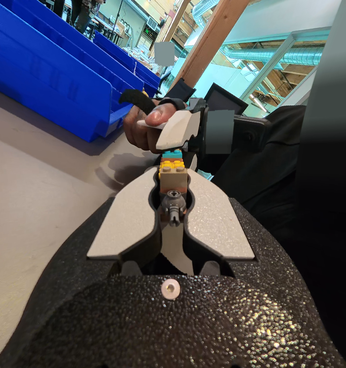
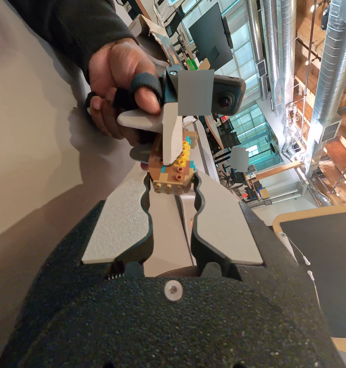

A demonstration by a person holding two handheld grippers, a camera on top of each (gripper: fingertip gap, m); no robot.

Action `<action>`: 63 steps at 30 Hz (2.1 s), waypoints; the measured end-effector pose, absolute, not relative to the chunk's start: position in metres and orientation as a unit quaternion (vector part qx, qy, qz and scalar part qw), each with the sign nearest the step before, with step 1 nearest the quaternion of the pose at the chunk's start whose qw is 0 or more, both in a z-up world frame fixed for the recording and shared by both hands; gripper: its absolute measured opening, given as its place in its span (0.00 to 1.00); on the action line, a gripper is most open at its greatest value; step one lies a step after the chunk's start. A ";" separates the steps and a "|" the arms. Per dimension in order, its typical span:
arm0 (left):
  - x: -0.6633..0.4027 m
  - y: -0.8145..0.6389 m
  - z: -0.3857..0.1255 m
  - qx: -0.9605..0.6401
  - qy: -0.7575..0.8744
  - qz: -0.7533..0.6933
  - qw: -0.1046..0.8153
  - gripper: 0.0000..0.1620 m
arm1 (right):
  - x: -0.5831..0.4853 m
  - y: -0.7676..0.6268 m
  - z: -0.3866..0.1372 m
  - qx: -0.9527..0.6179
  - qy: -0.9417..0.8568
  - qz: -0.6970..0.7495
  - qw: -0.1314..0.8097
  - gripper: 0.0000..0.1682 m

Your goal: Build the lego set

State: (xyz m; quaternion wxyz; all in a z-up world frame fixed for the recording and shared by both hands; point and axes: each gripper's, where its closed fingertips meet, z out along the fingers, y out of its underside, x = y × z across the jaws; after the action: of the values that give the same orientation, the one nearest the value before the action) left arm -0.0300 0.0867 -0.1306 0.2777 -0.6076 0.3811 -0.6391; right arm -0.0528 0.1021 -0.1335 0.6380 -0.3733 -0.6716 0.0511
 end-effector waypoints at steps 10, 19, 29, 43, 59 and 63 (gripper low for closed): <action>-0.028 0.087 -0.133 -0.615 0.391 -0.618 0.294 0.12 | -0.051 0.104 -0.136 -0.376 -0.680 0.021 0.629 0.24; -0.040 0.109 -0.136 -0.594 0.492 -0.437 0.462 0.12 | -0.045 0.110 -0.155 -0.475 -0.657 0.135 0.570 0.42; -0.043 0.110 -0.143 -0.352 0.670 -0.071 0.650 0.13 | -0.049 0.098 -0.144 -0.626 -0.483 0.502 0.351 0.39; -0.033 0.088 -0.139 -0.239 0.690 0.001 0.683 0.12 | -0.049 0.084 -0.147 -0.603 -0.497 0.539 0.315 0.29; -0.031 0.074 -0.136 -0.207 0.694 0.006 0.690 0.12 | -0.048 0.068 -0.142 -0.564 -0.529 0.546 0.322 0.24; -0.033 0.085 -0.138 -0.259 0.678 -0.038 0.687 0.12 | -0.049 0.077 -0.142 -0.587 -0.500 0.553 0.315 0.24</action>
State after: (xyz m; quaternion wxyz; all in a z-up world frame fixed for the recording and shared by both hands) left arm -0.0329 0.0850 -0.1382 0.6873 -0.2586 0.6777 -0.0377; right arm -0.0489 0.0772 -0.1416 0.3146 -0.5870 -0.5004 0.5532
